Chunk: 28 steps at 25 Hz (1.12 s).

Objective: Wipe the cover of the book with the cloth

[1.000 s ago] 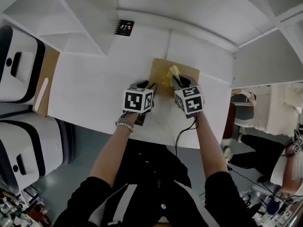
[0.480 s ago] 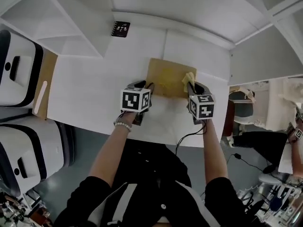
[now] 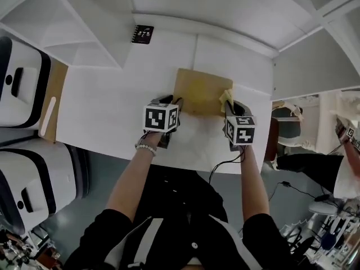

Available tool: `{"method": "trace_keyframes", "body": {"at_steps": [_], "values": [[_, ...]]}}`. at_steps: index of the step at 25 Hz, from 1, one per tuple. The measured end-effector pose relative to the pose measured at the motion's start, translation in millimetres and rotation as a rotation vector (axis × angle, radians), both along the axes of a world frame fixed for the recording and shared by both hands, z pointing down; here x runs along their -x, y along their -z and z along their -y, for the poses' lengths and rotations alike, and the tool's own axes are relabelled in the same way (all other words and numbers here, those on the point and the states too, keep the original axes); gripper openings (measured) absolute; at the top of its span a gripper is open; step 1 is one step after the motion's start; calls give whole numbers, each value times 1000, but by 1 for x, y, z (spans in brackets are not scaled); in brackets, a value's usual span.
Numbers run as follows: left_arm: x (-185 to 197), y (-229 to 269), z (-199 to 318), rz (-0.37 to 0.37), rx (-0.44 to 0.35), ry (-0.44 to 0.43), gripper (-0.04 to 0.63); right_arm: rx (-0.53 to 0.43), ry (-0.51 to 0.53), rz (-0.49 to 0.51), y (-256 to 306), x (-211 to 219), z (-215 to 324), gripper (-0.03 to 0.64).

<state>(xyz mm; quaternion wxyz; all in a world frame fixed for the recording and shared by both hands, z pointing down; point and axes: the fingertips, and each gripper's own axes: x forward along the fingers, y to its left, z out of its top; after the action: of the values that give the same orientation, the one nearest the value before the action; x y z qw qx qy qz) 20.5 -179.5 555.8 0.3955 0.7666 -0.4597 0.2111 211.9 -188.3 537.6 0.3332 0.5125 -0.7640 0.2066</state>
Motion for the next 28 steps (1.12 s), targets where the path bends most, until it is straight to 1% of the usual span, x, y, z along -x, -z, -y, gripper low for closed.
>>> {"method": "trace_keyframes", "body": {"at_steps": [4,8,28], "values": [[-1,-1,0,-6,4,3,146,0,5,12,-1,9,-4,38],[1,0,0,-2,1,4,146,-1,25,31,-2,28,-10,38],[0,0,0,11,2,0,144,3,248,83,-2,152,-38,38]]}}
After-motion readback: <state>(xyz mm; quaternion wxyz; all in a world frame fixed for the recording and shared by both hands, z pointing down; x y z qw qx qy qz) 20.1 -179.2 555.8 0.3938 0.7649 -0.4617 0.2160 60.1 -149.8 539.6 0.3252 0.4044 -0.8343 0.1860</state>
